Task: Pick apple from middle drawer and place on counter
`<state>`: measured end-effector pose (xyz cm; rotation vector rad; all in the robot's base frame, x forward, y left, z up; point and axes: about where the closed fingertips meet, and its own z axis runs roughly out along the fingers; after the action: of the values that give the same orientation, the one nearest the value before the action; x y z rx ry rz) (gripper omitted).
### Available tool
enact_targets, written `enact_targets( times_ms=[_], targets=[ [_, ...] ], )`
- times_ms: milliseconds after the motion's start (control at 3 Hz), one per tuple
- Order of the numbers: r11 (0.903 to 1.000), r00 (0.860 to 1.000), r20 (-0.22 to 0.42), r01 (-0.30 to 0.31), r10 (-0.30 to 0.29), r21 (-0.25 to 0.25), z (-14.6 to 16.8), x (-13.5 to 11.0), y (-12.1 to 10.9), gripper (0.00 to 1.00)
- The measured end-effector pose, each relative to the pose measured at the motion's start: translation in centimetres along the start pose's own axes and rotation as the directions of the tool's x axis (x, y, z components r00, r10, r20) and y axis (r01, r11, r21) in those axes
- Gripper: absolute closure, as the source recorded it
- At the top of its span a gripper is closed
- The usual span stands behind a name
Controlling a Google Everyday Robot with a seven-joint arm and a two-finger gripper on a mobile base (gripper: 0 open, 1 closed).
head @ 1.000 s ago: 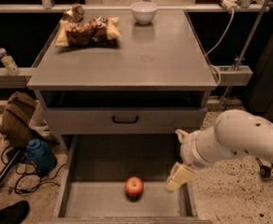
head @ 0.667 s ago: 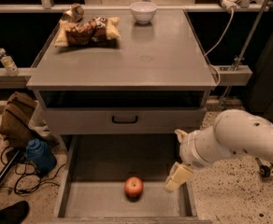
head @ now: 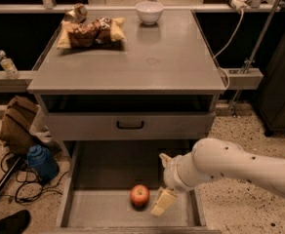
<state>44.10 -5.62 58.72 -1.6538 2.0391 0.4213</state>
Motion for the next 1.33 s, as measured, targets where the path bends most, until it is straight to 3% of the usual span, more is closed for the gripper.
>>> enact_targets(
  times_ms=[667, 1000, 1333],
  targets=[
    [0.9984, 0.999, 0.051, 0.016, -0.013, -0.055, 10.1, -0.6, 2.5, 0.00],
    [0.9984, 0.999, 0.051, 0.016, -0.013, -0.055, 10.1, -0.6, 2.5, 0.00],
    [0.9991, 0.999, 0.050, 0.019, -0.017, -0.038, 12.0, -0.4, 1.9, 0.00]
  ],
)
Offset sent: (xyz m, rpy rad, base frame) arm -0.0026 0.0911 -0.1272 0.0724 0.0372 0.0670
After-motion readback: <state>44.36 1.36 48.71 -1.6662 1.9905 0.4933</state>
